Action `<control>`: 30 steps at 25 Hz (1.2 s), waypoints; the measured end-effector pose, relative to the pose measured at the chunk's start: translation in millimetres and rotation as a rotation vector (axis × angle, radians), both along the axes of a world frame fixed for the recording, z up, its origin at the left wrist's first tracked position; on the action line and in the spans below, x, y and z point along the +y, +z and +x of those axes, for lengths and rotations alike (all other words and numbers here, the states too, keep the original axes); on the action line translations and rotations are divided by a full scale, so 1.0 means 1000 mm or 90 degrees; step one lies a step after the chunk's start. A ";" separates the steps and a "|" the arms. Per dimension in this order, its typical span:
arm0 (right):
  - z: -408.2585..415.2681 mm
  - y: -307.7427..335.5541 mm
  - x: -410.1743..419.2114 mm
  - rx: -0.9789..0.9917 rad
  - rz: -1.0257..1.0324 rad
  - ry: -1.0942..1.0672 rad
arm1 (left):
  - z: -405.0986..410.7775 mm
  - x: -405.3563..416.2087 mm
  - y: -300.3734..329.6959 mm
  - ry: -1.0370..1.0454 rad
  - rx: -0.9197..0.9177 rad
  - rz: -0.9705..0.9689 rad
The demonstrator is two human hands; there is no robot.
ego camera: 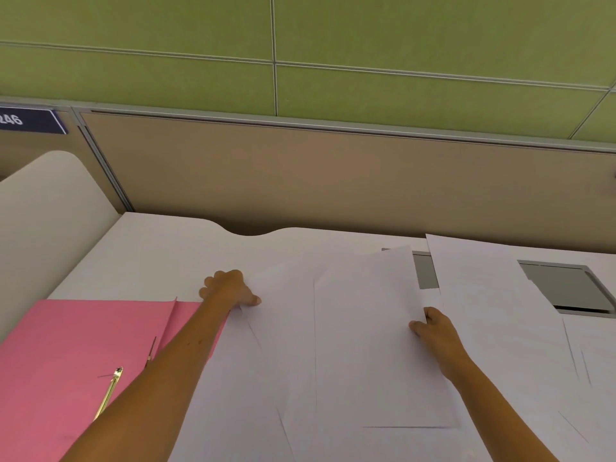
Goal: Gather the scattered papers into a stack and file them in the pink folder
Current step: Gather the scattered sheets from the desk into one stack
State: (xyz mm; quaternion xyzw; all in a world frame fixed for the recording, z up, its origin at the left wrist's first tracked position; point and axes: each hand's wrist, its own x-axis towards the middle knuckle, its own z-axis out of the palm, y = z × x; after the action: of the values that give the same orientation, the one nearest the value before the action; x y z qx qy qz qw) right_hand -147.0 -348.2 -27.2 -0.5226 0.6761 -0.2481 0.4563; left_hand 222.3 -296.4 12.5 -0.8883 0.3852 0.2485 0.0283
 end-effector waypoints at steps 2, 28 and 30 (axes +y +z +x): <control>-0.001 -0.002 0.003 -0.020 -0.003 -0.011 | 0.000 0.004 -0.002 0.054 0.074 -0.090; 0.024 0.003 0.049 -0.164 0.041 -0.110 | -0.085 0.112 0.025 0.480 0.554 -0.674; 0.030 0.003 0.053 -0.185 0.062 -0.104 | -0.121 0.120 0.004 0.472 0.597 -0.626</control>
State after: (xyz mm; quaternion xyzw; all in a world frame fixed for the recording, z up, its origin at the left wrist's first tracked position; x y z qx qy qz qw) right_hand -117.1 -294.9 -24.2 -0.4014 0.6546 -0.3242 0.5525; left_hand 101.4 -176.1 16.4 -0.6716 0.1007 0.3921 -0.6206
